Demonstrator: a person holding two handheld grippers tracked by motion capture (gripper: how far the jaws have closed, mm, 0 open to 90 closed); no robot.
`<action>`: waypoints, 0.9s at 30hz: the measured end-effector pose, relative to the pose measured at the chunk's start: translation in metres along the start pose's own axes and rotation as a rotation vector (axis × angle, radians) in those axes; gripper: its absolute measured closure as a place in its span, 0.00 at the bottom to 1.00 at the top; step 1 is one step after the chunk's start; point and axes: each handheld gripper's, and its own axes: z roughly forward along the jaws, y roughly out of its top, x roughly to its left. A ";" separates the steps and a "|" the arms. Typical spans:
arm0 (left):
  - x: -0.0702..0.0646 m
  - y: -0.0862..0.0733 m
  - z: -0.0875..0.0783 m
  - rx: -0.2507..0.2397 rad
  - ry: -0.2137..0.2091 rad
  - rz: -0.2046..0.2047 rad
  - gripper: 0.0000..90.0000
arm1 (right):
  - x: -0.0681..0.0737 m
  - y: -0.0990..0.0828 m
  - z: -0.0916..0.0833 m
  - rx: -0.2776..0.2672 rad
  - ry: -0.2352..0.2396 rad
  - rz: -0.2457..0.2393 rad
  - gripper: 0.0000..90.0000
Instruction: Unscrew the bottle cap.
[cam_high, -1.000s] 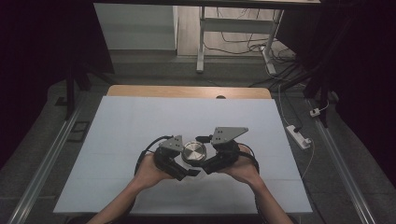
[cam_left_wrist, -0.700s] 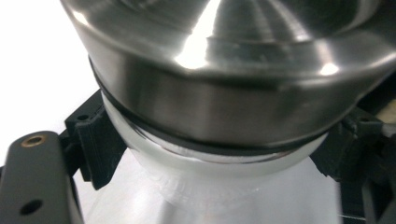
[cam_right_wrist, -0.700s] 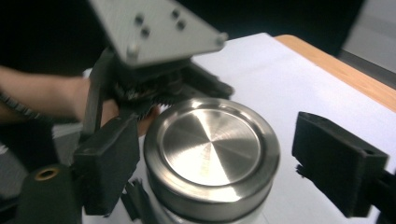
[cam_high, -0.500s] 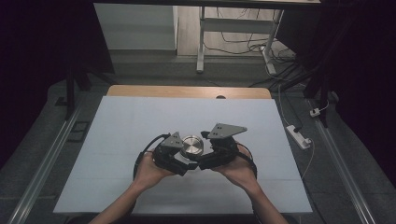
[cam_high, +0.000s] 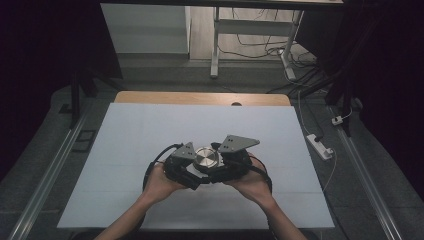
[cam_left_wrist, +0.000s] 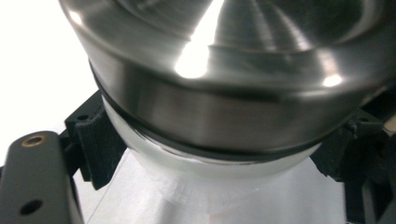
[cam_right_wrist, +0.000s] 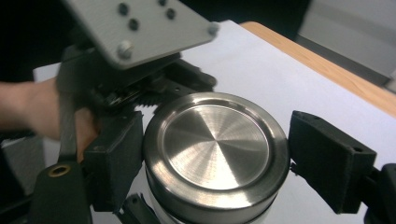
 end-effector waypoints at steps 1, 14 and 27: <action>0.000 0.000 -0.001 -0.005 -0.024 0.005 0.18 | -0.001 0.000 -0.002 -0.006 0.024 -0.013 0.22; -0.010 0.005 0.001 -0.014 -0.163 0.099 0.18 | -0.010 0.000 -0.023 -0.018 0.247 -0.175 0.22; -0.002 0.002 -0.004 -0.018 0.054 -0.020 0.18 | -0.011 0.004 -0.016 -0.082 0.048 0.087 0.18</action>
